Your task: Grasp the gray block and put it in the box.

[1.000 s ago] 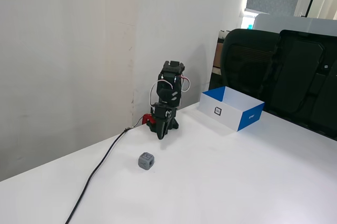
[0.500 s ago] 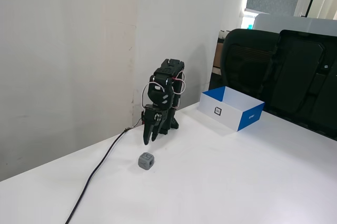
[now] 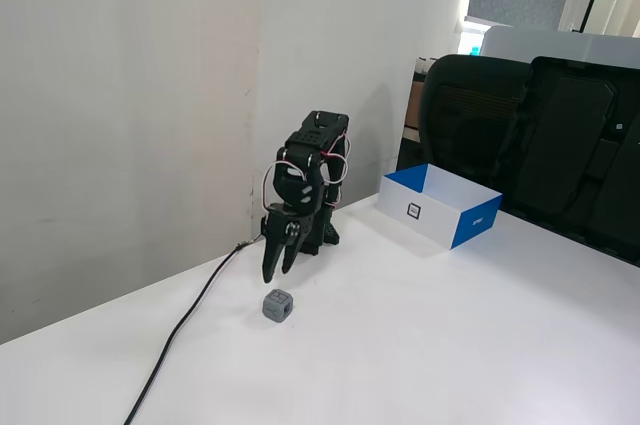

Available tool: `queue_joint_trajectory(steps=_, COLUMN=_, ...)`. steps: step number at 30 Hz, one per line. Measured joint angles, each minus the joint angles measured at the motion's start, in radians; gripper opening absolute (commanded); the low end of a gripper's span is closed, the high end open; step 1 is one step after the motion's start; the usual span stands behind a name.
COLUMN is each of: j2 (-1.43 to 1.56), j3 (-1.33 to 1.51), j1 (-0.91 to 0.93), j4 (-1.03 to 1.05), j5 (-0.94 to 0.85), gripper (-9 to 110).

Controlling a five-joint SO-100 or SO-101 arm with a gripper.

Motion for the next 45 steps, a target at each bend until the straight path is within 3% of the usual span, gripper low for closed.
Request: queue_joint_trajectory(steps=45, j2=-0.069, j3=0.069, j1=0.075, j4=-0.16, j5=-0.035, gripper=27)
